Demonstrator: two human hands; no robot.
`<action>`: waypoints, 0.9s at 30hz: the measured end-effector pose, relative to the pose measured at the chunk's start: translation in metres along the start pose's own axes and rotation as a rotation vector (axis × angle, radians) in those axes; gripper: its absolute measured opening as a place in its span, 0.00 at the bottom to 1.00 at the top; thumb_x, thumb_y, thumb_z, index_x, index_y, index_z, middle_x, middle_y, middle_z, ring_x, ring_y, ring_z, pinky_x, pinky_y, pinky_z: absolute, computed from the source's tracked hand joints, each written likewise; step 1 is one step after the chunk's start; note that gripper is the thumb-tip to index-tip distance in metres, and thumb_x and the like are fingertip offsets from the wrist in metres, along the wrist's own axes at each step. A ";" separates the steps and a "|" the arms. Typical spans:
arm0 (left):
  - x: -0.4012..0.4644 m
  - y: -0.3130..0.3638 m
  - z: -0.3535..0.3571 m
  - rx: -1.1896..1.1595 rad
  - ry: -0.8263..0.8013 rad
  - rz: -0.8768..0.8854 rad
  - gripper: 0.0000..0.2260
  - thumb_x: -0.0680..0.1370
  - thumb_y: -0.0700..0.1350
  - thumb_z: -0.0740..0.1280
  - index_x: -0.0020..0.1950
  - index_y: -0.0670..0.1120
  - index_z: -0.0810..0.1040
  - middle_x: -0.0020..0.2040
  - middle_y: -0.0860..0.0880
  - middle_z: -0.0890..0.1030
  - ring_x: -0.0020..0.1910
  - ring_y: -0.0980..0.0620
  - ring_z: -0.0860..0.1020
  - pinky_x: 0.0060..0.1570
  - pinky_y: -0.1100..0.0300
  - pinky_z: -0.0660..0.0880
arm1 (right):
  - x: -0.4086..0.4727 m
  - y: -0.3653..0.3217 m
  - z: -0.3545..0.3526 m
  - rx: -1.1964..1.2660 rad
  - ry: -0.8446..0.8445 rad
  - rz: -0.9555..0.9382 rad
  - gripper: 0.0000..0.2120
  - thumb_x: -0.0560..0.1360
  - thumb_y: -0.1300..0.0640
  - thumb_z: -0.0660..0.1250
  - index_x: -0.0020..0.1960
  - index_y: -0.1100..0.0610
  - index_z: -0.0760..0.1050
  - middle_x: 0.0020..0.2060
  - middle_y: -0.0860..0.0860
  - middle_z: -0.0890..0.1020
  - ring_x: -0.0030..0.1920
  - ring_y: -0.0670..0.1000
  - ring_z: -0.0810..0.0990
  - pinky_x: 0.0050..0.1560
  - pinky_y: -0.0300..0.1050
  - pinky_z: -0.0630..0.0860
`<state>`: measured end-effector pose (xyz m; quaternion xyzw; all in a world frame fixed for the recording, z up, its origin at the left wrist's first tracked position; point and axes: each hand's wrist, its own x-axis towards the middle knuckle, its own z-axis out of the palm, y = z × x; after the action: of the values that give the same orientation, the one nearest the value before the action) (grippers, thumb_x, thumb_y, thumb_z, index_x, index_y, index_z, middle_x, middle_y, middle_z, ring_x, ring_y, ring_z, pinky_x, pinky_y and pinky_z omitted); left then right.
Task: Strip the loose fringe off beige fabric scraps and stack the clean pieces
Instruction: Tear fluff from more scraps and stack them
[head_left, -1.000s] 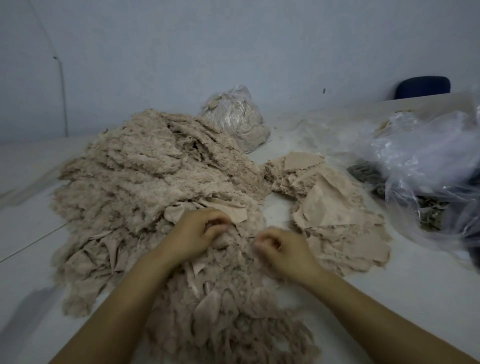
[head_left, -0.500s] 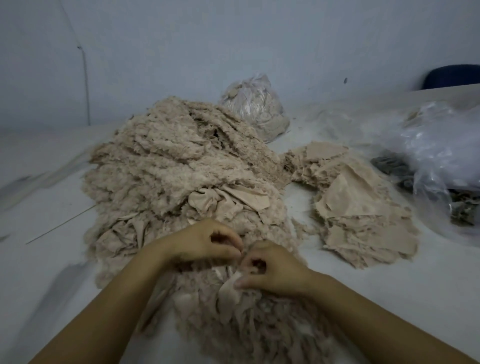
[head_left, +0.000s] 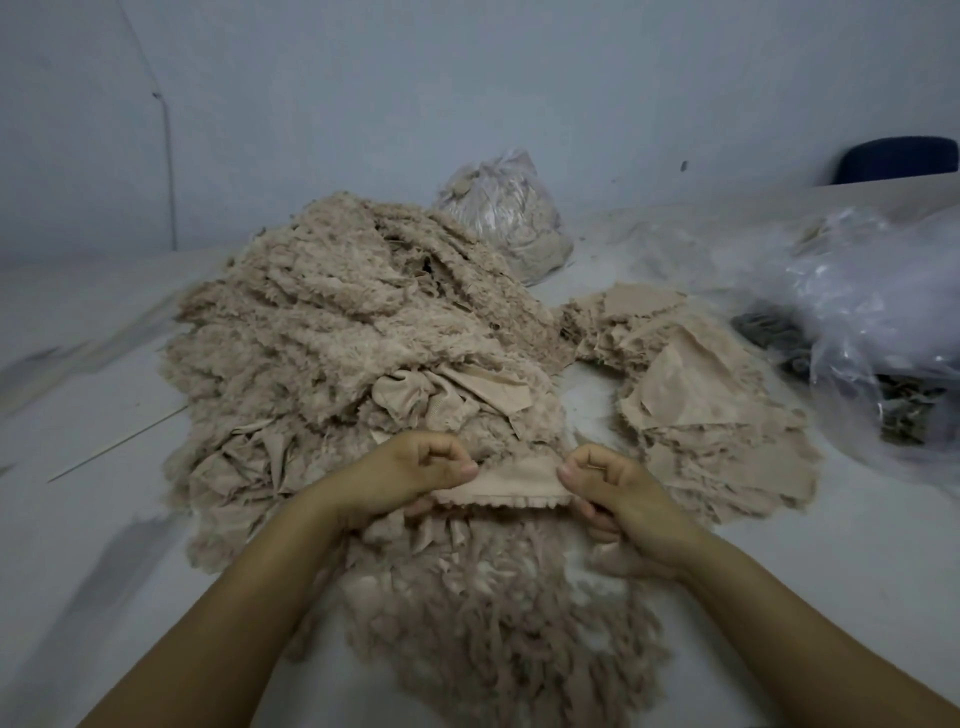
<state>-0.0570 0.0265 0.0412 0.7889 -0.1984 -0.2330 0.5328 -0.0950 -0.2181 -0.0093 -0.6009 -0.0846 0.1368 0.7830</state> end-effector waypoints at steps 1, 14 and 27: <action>-0.003 0.001 -0.002 0.025 -0.056 -0.006 0.08 0.73 0.49 0.68 0.42 0.44 0.78 0.31 0.55 0.76 0.28 0.60 0.73 0.31 0.69 0.71 | -0.004 -0.003 -0.007 -0.061 -0.029 0.032 0.08 0.72 0.59 0.66 0.38 0.60 0.69 0.22 0.50 0.67 0.19 0.44 0.59 0.20 0.33 0.56; -0.001 -0.010 0.013 0.087 -0.079 0.041 0.08 0.72 0.36 0.72 0.47 0.47 0.80 0.40 0.53 0.82 0.40 0.60 0.79 0.43 0.67 0.75 | 0.006 -0.007 0.025 -0.557 -0.190 0.038 0.13 0.71 0.49 0.72 0.54 0.51 0.79 0.44 0.49 0.83 0.43 0.43 0.80 0.46 0.36 0.76; -0.008 -0.002 -0.010 0.074 -0.258 -0.254 0.08 0.80 0.38 0.62 0.56 0.40 0.79 0.43 0.51 0.84 0.41 0.57 0.82 0.41 0.66 0.78 | 0.024 -0.026 0.001 -0.714 -0.279 0.096 0.09 0.70 0.45 0.71 0.42 0.50 0.82 0.34 0.45 0.83 0.33 0.42 0.78 0.36 0.35 0.75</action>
<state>-0.0575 0.0386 0.0439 0.7903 -0.1722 -0.3902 0.4399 -0.0693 -0.2161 0.0151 -0.8146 -0.2042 0.2157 0.4982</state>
